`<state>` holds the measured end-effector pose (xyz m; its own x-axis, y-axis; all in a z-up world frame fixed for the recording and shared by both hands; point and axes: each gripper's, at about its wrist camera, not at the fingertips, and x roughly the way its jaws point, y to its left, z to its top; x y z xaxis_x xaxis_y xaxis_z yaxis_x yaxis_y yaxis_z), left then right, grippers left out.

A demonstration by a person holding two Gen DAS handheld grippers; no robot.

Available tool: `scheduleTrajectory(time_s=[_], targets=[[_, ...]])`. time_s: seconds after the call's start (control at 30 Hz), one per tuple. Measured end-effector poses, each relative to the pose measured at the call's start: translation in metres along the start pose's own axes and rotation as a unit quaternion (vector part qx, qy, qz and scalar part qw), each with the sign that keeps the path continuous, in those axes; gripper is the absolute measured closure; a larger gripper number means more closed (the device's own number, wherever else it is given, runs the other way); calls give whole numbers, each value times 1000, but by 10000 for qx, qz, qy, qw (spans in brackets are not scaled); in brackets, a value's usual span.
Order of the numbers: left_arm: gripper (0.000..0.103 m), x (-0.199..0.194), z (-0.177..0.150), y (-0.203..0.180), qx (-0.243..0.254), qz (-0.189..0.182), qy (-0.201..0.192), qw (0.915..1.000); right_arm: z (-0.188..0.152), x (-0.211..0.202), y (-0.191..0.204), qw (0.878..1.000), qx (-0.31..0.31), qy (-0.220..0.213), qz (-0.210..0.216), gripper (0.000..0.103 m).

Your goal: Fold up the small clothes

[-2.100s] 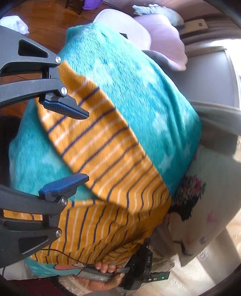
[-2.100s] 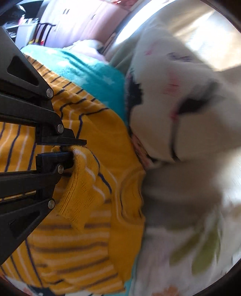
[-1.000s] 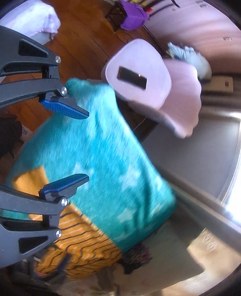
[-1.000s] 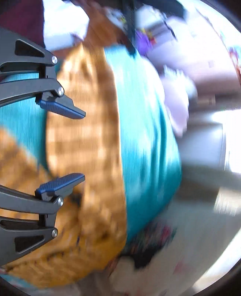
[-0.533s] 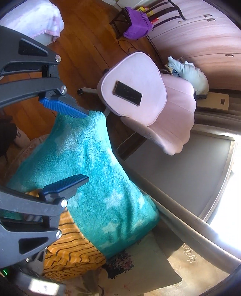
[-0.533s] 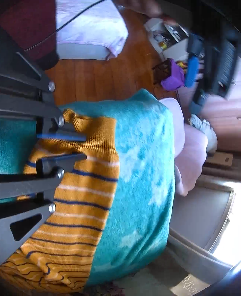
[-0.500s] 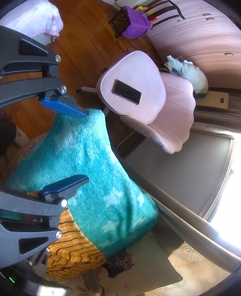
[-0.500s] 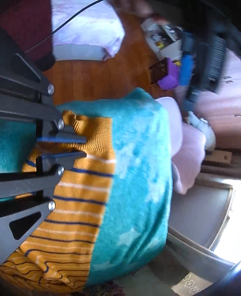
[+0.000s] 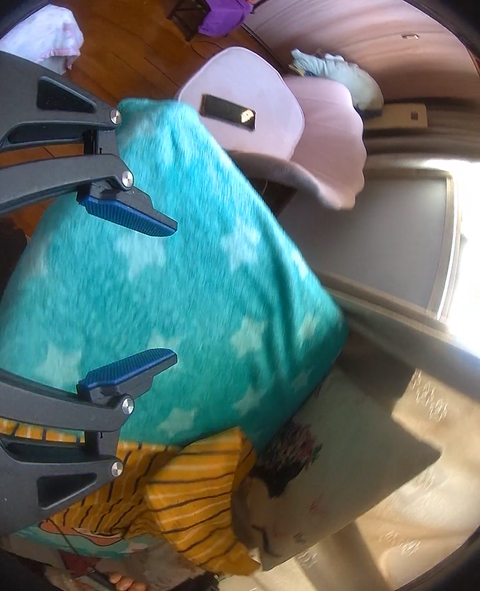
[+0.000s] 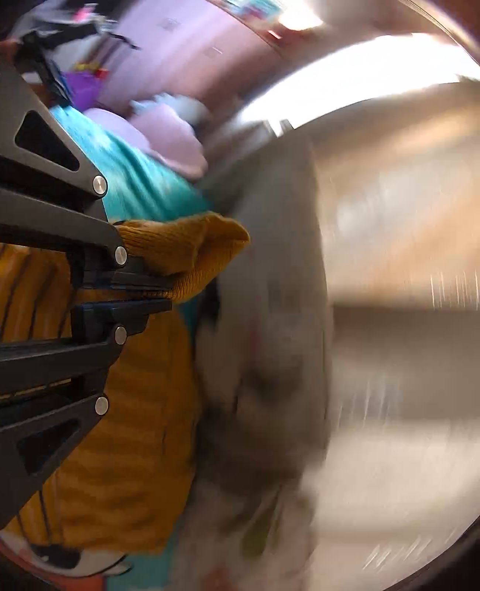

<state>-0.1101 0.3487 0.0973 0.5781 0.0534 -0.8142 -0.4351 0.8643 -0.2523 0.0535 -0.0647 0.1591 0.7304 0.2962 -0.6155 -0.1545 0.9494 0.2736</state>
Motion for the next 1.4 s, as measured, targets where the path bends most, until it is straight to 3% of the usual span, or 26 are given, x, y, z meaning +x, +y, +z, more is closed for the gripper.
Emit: scheduleTrajectory(time_s=[0.07, 0.17, 0.3, 0.37, 0.4, 0.47, 0.53, 0.7, 0.8, 0.87, 0.9, 0.93, 1.0, 1.03, 1.1, 1.17, 1.27, 1.4], targets=[[38, 1, -7, -27, 170, -52, 31, 9998, -2, 1, -63, 9977, 342, 106, -572, 100], [37, 7, -19, -59, 363, -106, 111, 9992, -15, 15, -138, 9898, 805, 422, -1092, 99], [37, 17, -36, -98, 544, -135, 279, 9980, -38, 36, -199, 9745, 1046, 1026, -1697, 94], [37, 20, -46, -114, 647, -127, 342, 9972, -46, 27, -219, 9740, 1226, 996, -1621, 92], [37, 22, -49, -118, 682, -103, 370, 9969, -47, 22, -225, 9755, 1289, 950, -1506, 80], [37, 28, -61, -130, 739, -29, 488, 9961, -52, 10, -229, 9794, 1190, 888, -1370, 62], [37, 33, -69, -134, 741, 23, 586, 9955, -57, -1, -229, 9829, 1001, 915, -1244, 61], [37, 40, -91, -143, 729, 91, 832, 9938, -53, -18, -229, 9918, 984, 711, -404, 61], [37, 41, -100, -153, 854, 28, 936, 9919, -45, -1, -219, 9913, 1064, 725, -283, 56], [37, 40, -103, -161, 1020, -37, 949, 9902, -46, 24, -216, 9866, 1242, 1046, -133, 61], [37, 41, -102, -164, 1102, -68, 949, 9893, -48, 35, -215, 9837, 1284, 1254, -46, 75], [37, 42, -101, -166, 1186, -96, 946, 9884, -50, 45, -216, 9815, 1305, 1394, -160, 80], [37, 45, -98, -166, 1298, -154, 935, 9870, -58, 47, -227, 9730, 1408, 1443, -1124, 82], [37, 46, -97, -164, 1311, -194, 952, 9866, -61, 41, -232, 9692, 1531, 1372, -1354, 81], [37, 50, -95, -157, 1314, -336, 1051, 9852, -68, 18, -230, 9684, 1669, 1194, -1414, 72], [36, 56, -94, -149, 1327, -466, 1177, 9830, -76, -7, -217, 9711, 1356, 1093, -1631, 70], [36, 70, -95, -138, 1254, -860, 1496, 9770, -103, -45, -206, 9745, 1291, 1144, -1435, 46], [36, 85, -98, -134, 1229, -1382, 1871, 9648, -161, -76, -208, 9666, 1806, 1457, -1091, 45]])
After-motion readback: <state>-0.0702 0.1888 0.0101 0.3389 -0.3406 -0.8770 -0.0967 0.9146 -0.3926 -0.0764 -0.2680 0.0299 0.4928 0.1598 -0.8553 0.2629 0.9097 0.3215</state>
